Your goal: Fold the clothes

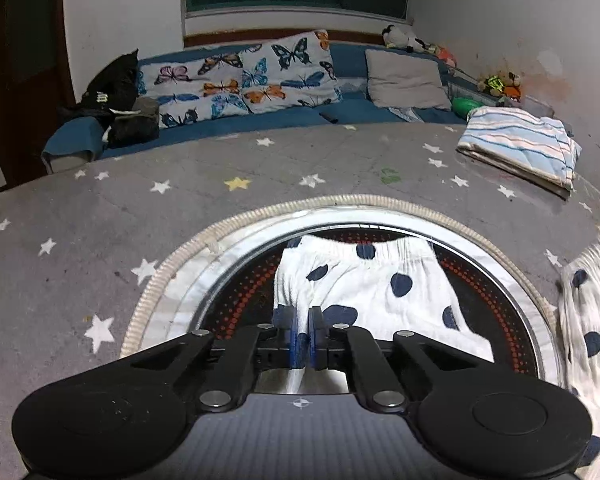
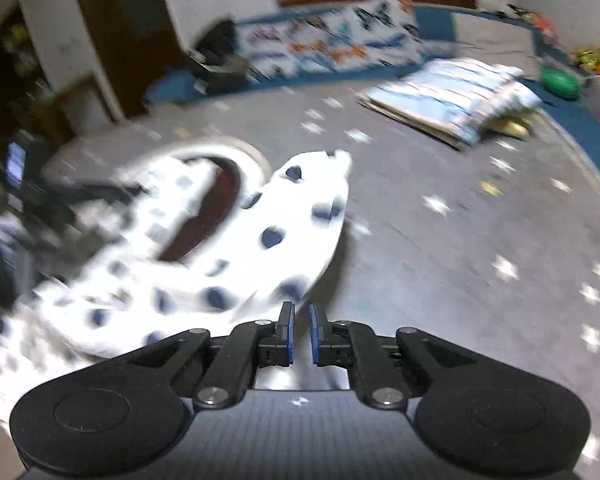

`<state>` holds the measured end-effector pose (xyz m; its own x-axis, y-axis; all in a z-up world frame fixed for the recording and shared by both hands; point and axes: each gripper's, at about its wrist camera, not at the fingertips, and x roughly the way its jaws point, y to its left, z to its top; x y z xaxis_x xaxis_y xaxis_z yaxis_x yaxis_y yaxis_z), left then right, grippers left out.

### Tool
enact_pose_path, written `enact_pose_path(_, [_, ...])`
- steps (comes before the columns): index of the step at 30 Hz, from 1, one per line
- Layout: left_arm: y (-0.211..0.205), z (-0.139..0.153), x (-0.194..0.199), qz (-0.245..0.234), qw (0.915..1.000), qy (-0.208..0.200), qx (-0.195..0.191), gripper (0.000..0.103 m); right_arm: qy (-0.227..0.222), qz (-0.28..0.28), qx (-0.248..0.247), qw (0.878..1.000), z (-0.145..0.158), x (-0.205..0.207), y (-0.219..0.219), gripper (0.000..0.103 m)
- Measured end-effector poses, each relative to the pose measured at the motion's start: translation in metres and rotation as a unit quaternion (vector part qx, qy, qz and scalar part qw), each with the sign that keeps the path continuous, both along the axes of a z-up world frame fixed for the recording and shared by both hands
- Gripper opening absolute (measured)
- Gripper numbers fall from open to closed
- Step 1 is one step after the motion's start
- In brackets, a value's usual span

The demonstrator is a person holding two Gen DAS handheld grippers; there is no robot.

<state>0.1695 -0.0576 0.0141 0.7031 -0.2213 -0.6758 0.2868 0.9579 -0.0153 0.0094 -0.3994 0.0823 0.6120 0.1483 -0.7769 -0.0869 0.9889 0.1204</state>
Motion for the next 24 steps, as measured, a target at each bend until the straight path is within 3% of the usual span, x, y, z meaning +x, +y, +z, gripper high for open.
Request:
enact_pose_path(4, [0.004, 0.013, -0.002, 0.004, 0.9999, -0.017, 0.001, 0.006, -0.025, -0.005, -0.012, 1.000, 0.007, 0.005, -0.003, 0.011])
enact_pose_path(6, [0.006, 0.018, 0.000, 0.008, 0.9997, -0.023, 0.001, 0.006, -0.035, 0.009, -0.006, 0.999, 0.008, 0.012, 0.003, 0.024])
enact_pose_path(8, [0.009, 0.022, 0.002, 0.012, 0.9996, -0.027, -0.001, 0.006, -0.036, 0.025, -0.003, 0.999, 0.002, 0.027, 0.013, 0.029])
enact_pose_path(15, [0.022, 0.035, 0.017, 0.011, 0.9991, -0.039, -0.007, 0.006, 0.011, 0.026, -0.036, 0.999, -0.038, 0.076, 0.035, 0.034])
enact_pose_path(18, [0.029, 0.037, 0.029, 0.015, 0.9988, -0.047, 0.001, 0.006, 0.005, 0.033, -0.049, 0.998, -0.042, 0.091, 0.043, 0.041])
enact_pose_path(24, [0.054, 0.033, 0.059, 0.052, 0.9973, -0.051, -0.010, 0.006, -0.019, 0.046, -0.075, 0.996, -0.047, 0.145, 0.060, 0.042])
